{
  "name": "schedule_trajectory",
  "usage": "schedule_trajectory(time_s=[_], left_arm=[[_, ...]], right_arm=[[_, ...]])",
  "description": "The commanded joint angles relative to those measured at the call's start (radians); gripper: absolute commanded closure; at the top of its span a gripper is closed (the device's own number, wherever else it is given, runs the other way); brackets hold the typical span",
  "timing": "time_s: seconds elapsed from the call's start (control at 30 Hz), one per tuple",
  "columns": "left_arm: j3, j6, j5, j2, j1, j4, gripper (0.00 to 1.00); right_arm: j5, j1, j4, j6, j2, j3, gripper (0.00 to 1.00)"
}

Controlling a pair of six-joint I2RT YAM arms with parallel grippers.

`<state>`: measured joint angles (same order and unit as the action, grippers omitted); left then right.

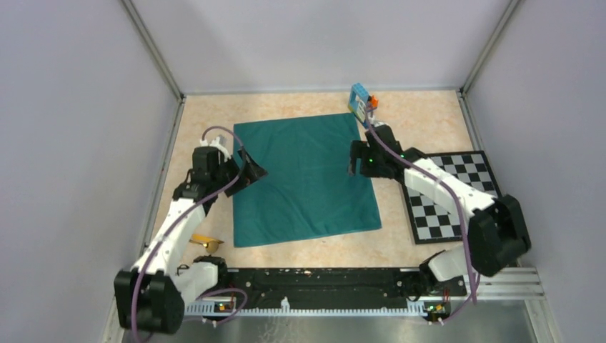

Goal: Fold the napkin into a case and place the utensils inside
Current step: Flatten out the crumpled napkin at the center of the board.

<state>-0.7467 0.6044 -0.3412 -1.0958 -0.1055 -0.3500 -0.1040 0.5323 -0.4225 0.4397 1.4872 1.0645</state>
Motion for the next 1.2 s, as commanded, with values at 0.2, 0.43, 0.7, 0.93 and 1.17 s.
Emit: schedule_trajectory(time_s=[0.2, 0.43, 0.7, 0.93, 1.17], left_arm=[[0.171, 0.346, 0.157, 0.321, -0.002, -0.360, 0.01], [0.123, 0.362, 0.204, 0.298, -0.002, -0.502, 0.01], [0.135, 0.406, 0.224, 0.341, -0.002, -0.544, 0.01], [0.141, 0.431, 0.229, 0.340, -0.002, -0.578, 0.01], [0.133, 0.426, 0.222, 0.318, -0.002, -0.601, 0.01]], right_arm=[[0.098, -0.112, -0.405, 0.508, -0.072, -0.237, 0.36], [0.035, -0.112, -0.445, 0.568, -0.030, -0.252, 0.40], [0.022, -0.072, -0.464, 0.664, 0.011, -0.227, 0.45], [0.008, -0.035, -0.481, 0.698, 0.097, -0.171, 0.45], [0.023, -0.026, -0.468, 0.734, 0.133, -0.176, 0.53]])
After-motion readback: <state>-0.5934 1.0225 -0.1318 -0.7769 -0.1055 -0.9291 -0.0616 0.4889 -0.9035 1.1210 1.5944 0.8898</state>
